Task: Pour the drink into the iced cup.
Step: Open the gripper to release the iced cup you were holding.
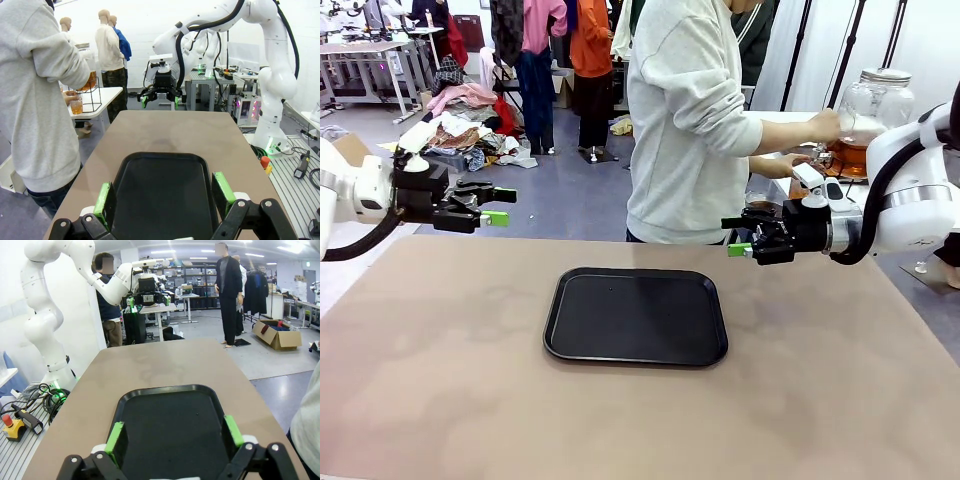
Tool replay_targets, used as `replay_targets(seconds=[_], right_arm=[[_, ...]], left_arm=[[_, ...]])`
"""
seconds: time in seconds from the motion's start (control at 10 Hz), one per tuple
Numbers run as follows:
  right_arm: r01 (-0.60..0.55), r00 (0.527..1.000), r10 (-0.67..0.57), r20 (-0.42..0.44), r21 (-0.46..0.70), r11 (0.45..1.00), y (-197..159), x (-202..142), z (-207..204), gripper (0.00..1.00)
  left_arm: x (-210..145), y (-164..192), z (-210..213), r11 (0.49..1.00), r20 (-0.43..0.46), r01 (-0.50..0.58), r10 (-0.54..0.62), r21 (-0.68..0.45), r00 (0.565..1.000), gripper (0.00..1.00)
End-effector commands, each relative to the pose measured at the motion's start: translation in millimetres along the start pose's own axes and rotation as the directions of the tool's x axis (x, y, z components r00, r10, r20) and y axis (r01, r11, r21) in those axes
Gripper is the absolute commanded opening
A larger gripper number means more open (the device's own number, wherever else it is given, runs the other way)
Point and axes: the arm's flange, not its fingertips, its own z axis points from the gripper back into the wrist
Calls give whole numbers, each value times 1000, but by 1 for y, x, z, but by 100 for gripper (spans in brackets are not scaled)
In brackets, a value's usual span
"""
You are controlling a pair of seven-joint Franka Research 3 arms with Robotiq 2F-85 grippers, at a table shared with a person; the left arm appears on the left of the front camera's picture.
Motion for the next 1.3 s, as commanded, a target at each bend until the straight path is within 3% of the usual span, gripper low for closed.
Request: replay_targets(seconds=[0.0,1.2], right_arm=[[-4,1000,4,3,-3,1000,-2,2,0,100],[-4,1000,4,3,-3,1000,-2,2,0,100]], left_arm=[[2,-1,0,1000,-1,4,-4,1,1000,100],[2,-1,0,1000,-1,4,-4,1,1000,100]])
